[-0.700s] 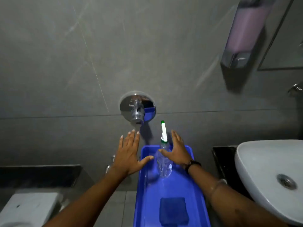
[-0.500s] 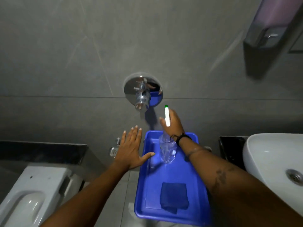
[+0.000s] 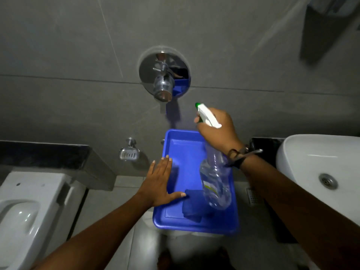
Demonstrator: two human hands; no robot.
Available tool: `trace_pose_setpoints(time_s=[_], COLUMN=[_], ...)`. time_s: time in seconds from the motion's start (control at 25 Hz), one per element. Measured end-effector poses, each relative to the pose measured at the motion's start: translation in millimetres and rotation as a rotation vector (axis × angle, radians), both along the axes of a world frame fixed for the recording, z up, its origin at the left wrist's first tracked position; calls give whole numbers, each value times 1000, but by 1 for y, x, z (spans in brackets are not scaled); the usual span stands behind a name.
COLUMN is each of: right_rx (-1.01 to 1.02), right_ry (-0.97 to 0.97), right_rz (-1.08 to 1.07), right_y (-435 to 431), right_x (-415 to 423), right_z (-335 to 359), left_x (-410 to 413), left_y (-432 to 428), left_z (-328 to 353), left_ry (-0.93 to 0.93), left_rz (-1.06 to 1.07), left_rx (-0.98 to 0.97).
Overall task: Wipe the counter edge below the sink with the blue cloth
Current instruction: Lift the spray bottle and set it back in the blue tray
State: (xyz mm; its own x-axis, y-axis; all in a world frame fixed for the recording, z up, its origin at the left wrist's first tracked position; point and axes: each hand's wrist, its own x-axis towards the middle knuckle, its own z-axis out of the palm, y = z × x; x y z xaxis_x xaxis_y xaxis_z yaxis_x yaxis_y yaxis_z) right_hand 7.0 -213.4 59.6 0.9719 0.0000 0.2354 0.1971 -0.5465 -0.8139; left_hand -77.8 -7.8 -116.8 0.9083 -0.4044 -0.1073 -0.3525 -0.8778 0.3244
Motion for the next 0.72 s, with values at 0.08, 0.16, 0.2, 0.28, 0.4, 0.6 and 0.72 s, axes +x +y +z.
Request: trace_pose_setpoints(time_s=[0.08, 0.16, 0.2, 0.28, 0.4, 0.6, 0.72], right_rx=[-94, -254, -338, -430, -436, -458, -487], right_ry=[218, 427, 528, 749, 895, 914, 924], right_rz=[54, 61, 66, 24, -54, -32, 1], right_y=[-11, -23, -29, -38, -39, -33, -25], right_x=[-38, -80, -100, -132, -157, -155, -152], right_z=[-24, -65, -87, -121, -146, -151, -150], left_x=[-12, -26, -33, -44, -48, -45, -45], left_y=[-4, -7, -8, -4, 0, 0, -1], left_z=[-17, -32, -39, -48, -55, -55, -55], left_ry=[85, 145, 163, 186, 193, 214, 234], left_rz=[-1, -8, -13, -29, -38, -29, -22], left_rx=[-7, 11, 22, 40, 41, 23, 18])
